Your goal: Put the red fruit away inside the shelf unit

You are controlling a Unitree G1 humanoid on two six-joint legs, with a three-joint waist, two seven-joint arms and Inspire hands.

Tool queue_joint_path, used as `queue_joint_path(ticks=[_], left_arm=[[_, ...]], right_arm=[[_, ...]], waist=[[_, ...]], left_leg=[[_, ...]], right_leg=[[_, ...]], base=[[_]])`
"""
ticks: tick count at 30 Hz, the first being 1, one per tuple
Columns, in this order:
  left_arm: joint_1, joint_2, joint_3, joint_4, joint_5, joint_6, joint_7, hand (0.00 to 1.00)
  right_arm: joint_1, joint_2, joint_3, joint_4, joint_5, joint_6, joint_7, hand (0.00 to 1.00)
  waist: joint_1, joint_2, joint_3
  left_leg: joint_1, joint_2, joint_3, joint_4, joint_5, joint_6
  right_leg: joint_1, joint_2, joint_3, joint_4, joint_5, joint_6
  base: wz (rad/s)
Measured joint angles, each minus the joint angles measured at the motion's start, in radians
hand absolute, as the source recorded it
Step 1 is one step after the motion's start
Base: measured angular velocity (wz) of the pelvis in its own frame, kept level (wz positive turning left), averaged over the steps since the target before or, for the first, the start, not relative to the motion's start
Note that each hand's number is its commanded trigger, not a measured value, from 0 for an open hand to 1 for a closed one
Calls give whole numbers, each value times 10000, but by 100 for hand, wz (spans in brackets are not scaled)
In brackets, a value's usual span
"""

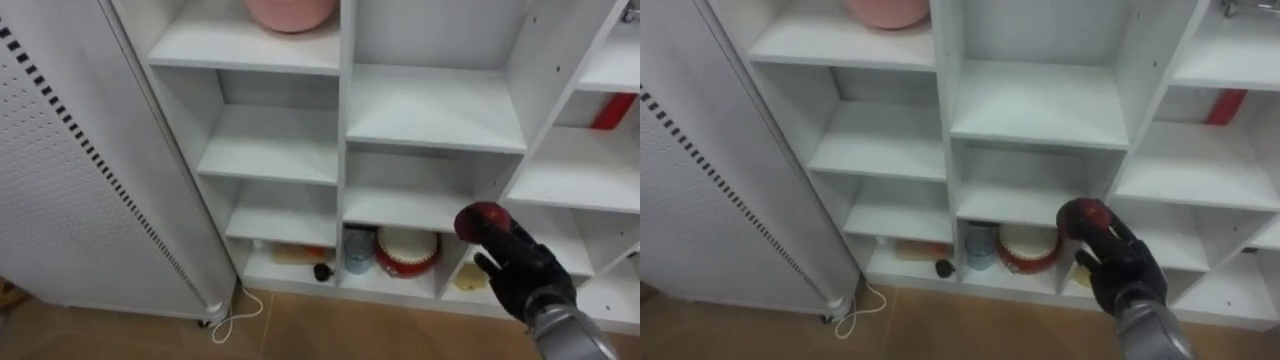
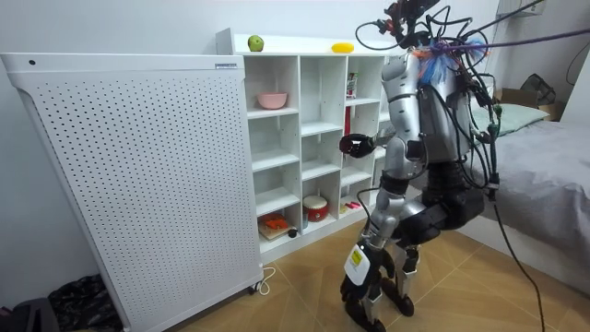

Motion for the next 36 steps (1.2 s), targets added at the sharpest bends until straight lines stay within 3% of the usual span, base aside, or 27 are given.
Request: queue_joint_path(ticks=[4,8,16,27,33,36], left_arm=[[4,55,-115,-181,-9,164,43,0],[-9,75,-405,-315,-53,287,64,0],[125,70,-543,-781,-200,353,7,0],[751,99,-645,-1136,-213,372,-2,0],[932,283,-645,-1098,-204,146,44,0],[1131,452,-622,-1167,-197,56,88,0]], right_arm=[[-213,-33,0,68,935,-53,6,100],[-373,-56,-2,70,1730,-54,4,100],[-717,-80,-18,70,1859,-155,-338,100],[-1282,-406,-388,44,2001,-173,-727,100],[-2021,-469,-878,42,2176,-617,-1740,100],[-2214,-713,-903,43,2210,-711,-2244,100]], waist=[[212,32,-5],[372,115,-29],[902,273,-50],[915,382,-120],[908,369,-137],[902,369,-138]], left_leg=[[-387,-20,-6,242,0,0],[-867,-170,-11,503,-2,2],[-1239,-215,7,753,-5,7],[-1382,-504,1,999,-24,36],[-1386,-500,-11,1025,-23,36],[-1333,-504,-14,1055,-33,52]], right_leg=[[-411,-26,56,262,-21,-40],[-939,-275,19,707,-134,-77],[-1321,-386,44,1043,-184,-87],[-1455,-876,-76,1589,-467,4],[-1392,-989,-227,1593,-469,1],[-1325,-989,-228,1591,-472,6]], base=[[0],[11],[4],[11],[3],[0]])
